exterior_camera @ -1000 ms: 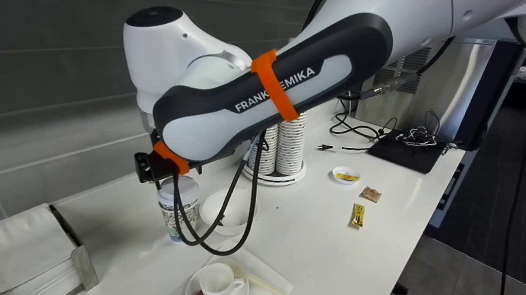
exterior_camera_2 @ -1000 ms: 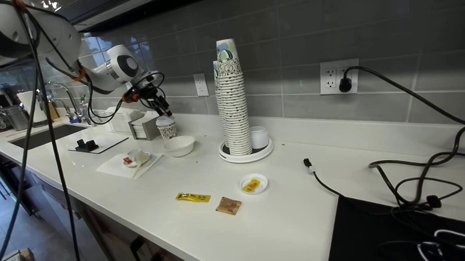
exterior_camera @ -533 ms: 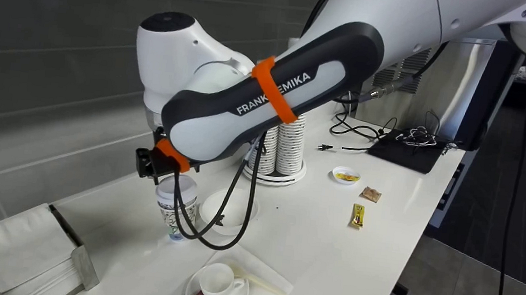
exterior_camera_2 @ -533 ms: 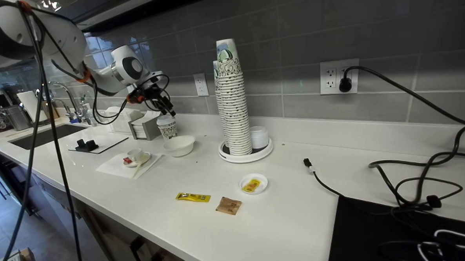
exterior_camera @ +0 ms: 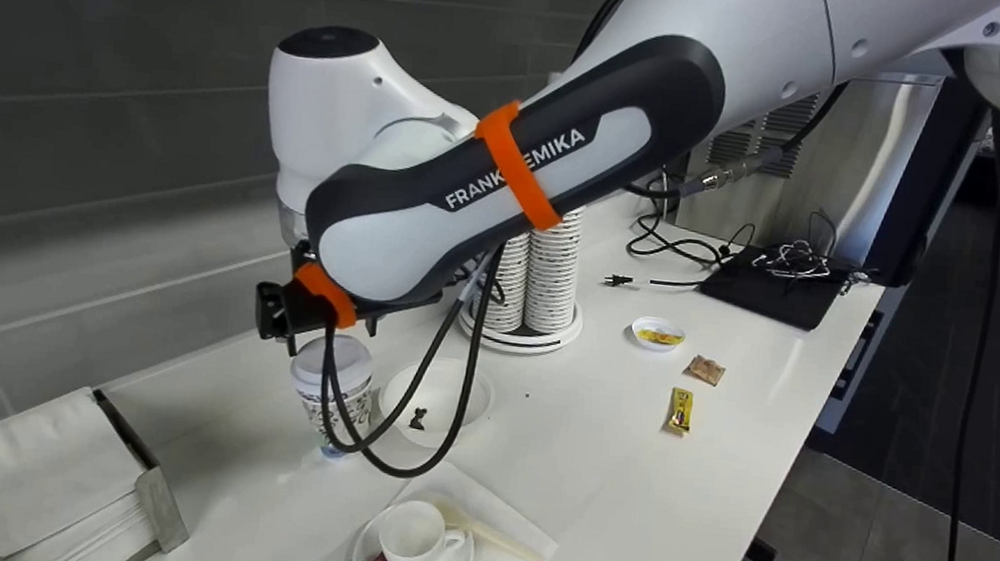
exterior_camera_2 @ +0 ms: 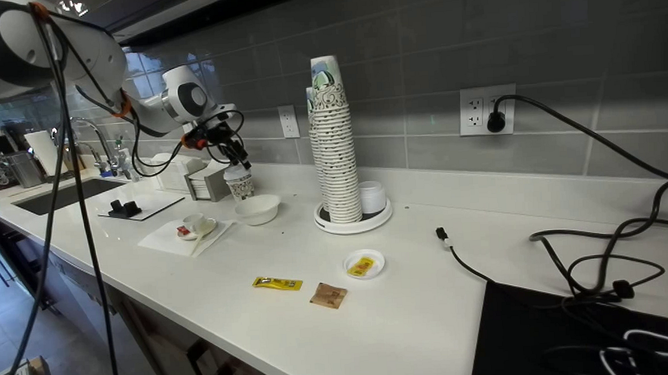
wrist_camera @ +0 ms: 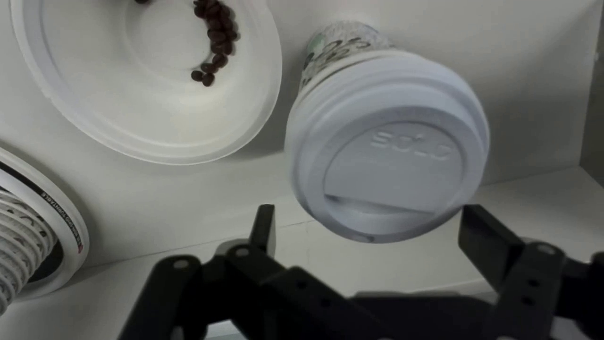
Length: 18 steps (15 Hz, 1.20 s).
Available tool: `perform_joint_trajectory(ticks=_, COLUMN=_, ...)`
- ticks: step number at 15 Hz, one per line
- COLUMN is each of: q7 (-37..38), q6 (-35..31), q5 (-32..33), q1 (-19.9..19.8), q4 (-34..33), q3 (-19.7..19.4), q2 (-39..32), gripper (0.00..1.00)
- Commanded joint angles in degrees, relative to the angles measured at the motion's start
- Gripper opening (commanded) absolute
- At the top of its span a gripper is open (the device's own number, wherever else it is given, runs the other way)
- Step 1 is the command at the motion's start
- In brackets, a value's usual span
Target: Remove the white lid from the paper cup and put it on the table
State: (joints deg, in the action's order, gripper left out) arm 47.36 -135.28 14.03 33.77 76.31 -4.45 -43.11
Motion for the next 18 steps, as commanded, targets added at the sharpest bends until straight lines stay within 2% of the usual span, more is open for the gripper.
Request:
perform_joint_trajectory(ticks=1, q7=-1.7, q6=-0.56, q5=-2.17, q1=-1.09, q4=-0.11, q3=1.79, q2=0.16, gripper=1.0)
perform_joint_trajectory(ticks=11, q7=-1.76, q6=-0.16, q5=-3.05, q1=-1.3, q4=-0.15, q3=2.43, q2=0.38, gripper=1.0)
perform_joint_trajectory(ticks=14, q7=-2.32, q6=0.3, q5=-3.04, q1=-2.39, q4=-0.75, q3=3.75, q2=0.0, gripper=1.0)
perform_joint_trajectory(ticks=18, q7=-5.75, q6=-1.05, q5=-2.81, q1=-3.32, q4=-0.89, q3=4.93, q2=-0.28, gripper=1.0)
